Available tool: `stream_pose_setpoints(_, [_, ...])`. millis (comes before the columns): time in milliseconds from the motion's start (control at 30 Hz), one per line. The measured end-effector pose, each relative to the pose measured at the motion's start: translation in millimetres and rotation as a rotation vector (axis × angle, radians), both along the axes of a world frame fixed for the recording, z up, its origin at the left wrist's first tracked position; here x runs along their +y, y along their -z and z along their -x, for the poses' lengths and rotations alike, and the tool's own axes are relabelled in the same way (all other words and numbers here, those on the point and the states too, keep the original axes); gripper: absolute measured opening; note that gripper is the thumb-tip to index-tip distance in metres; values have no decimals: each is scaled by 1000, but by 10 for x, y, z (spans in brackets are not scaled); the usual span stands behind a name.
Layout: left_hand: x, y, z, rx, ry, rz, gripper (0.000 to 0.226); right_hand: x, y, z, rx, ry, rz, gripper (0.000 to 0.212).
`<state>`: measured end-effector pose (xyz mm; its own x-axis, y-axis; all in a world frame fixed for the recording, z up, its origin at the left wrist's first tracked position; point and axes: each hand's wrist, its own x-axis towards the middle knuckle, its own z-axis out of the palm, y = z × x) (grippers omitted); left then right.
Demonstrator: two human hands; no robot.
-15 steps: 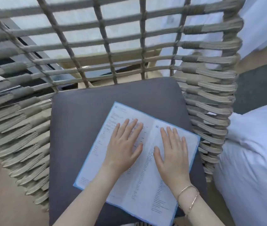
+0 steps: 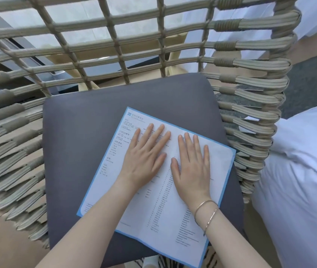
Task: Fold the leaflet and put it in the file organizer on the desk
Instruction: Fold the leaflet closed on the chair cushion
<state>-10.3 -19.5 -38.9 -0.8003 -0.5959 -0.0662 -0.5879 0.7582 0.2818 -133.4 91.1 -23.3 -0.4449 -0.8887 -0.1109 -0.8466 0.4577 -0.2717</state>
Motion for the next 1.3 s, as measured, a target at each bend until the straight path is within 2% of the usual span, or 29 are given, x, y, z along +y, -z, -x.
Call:
stream_pose_setpoints(333, [0, 191, -34, 5, -4, 36, 53, 23, 171, 7, 56, -29, -40, 61])
stream_pose_setpoints(500, [-4, 38, -7, -53, -2, -21, 54, -5, 57, 5, 17, -29, -82, 60])
stream_pose_setpoints(667, [19, -282, -60, 0, -59, -102, 57, 41, -237, 69, 13, -24, -56, 60])
stream_pose_setpoints(867, [10, -592, -527, -38, -301, -116, 70, 552, -606, 22, -30, 223, -66, 65])
stream_pose_setpoints(1033, [60, -607, -816, -150, -519, -187, 87, 910, -711, -147, -105, 541, -226, 88])
stream_pose_setpoints(1133, [115, -569, -854, -162, -554, -210, 92, 950, -659, -233, -214, 654, -269, 100])
stream_pose_setpoints(1300, [166, -497, -828, -48, -545, -249, 78, 923, -542, -298, -408, 662, -119, 84])
